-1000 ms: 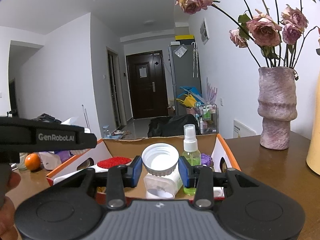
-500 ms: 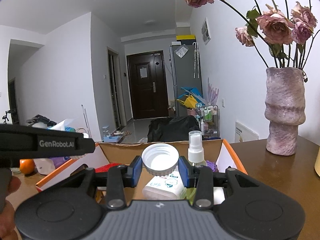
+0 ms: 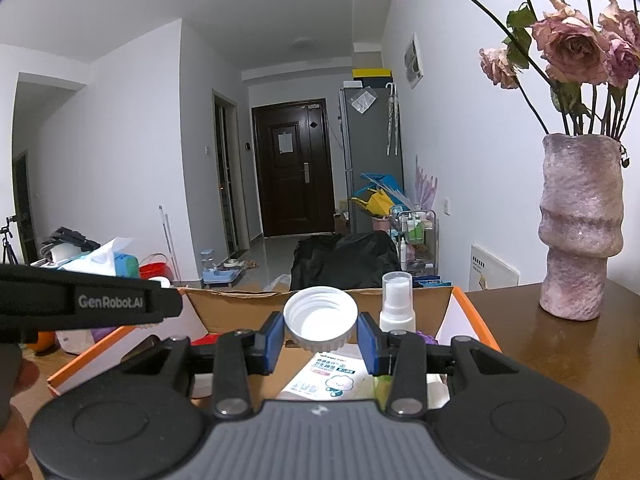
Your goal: Organize rigid objects
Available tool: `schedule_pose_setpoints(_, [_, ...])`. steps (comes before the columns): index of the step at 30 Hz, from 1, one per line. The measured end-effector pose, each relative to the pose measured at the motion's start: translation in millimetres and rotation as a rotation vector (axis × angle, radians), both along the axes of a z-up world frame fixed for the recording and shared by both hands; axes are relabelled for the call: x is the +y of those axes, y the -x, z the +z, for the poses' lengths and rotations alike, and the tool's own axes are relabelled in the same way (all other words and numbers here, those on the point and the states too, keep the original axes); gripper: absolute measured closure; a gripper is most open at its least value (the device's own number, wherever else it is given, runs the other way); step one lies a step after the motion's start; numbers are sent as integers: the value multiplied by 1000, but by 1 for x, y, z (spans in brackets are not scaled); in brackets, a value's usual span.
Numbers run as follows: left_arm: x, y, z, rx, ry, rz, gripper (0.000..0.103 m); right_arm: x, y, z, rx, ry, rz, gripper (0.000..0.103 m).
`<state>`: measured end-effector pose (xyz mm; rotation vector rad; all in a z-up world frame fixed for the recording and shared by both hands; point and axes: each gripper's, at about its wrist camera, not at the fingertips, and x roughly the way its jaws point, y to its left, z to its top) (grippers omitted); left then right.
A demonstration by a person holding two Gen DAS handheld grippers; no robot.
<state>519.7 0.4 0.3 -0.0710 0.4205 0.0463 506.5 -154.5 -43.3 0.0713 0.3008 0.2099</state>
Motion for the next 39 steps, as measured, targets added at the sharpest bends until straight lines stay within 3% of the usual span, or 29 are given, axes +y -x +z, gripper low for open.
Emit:
schedule_pose_setpoints(18, [3,-14,-8,47,-10,14,61,2,-9,-5,10,19,-5,64])
schedule_pose_setpoints(20, [4,-15,-9,55,-6,17,53,1,-10,-5,21,23,-10,64])
schedule_pose_setpoints(21, [6,-16,-10,58,-4,23,41,1,-11,-5,28,22,-12,64])
schedule_pose_setpoints(22, [6,-15,-10,56,-3,32,35,0,-11,-5,32,19,-17,64])
schedule_pose_setpoints(26, [8,-12,-9,41,-11,63,16,-2,-9,-4,28,11,-18,38])
schedule_pose_setpoints(29, [13,-11,-8,34,-12,104,0,-4,-7,-4,17,8,-37,28])
schedule_pose_setpoints(32, [17,-10,-7,30,-5,104,0,-6,-5,-4,5,-5,-52,8])
schedule_pose_setpoints(39, [18,-11,-7,31,-15,111,0,-7,-4,-2,-8,-6,-75,2])
